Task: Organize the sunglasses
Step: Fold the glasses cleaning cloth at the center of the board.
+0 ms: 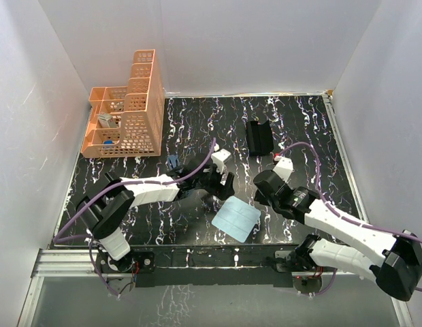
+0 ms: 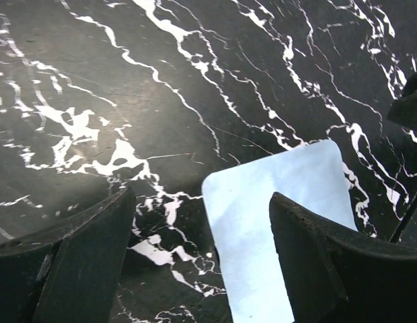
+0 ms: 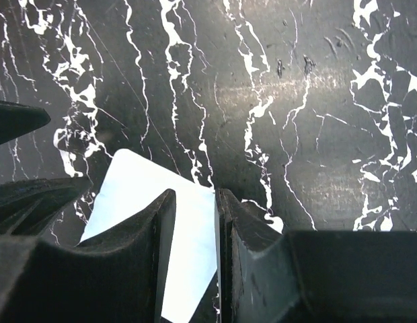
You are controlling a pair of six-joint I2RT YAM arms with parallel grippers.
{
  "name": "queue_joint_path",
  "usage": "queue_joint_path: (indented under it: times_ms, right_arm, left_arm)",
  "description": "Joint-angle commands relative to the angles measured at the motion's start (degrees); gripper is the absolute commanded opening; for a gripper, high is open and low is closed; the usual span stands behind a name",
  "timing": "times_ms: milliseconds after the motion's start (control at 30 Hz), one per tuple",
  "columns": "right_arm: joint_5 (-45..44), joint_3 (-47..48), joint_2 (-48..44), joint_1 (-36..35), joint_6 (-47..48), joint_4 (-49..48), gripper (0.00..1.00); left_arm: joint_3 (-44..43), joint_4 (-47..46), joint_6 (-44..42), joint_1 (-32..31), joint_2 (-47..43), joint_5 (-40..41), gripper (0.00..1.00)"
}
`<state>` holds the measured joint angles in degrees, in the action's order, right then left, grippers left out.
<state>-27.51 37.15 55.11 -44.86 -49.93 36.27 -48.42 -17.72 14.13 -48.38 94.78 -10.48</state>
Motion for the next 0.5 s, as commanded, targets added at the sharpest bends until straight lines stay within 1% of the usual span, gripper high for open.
queue_joint_path:
  times_ms: [0, 33, 133, 267, 467]
  right_arm:
    - [-3.0, -0.2, -1.9, -0.8, -3.8, 2.2, 0.28]
    - [-3.1, -0.5, -2.6, -0.8, -3.9, 2.2, 0.28]
    - [-3.3, -1.1, -4.0, -0.8, -3.9, 2.1, 0.28]
    - [-3.3, -1.3, -4.3, -0.8, -3.8, 2.9, 0.29]
    - [-2.8, -2.2, -5.0, -0.9, -4.3, 3.2, 0.29]
  left_arm:
    - [-3.3, 2.2, -1.8, -1.6, 1.6, -4.5, 0.78]
    - [-3.5, 2.3, -1.8, -1.7, 2.0, -5.1, 0.77]
    - [-3.8, 2.4, -1.8, -2.0, 2.9, -7.0, 0.71]
    - [-3.6, 2.1, -1.7, -2.5, 3.3, -7.6, 0.71]
    - [-3.4, 0.9, -1.7, -2.6, 4.2, -8.0, 0.67]
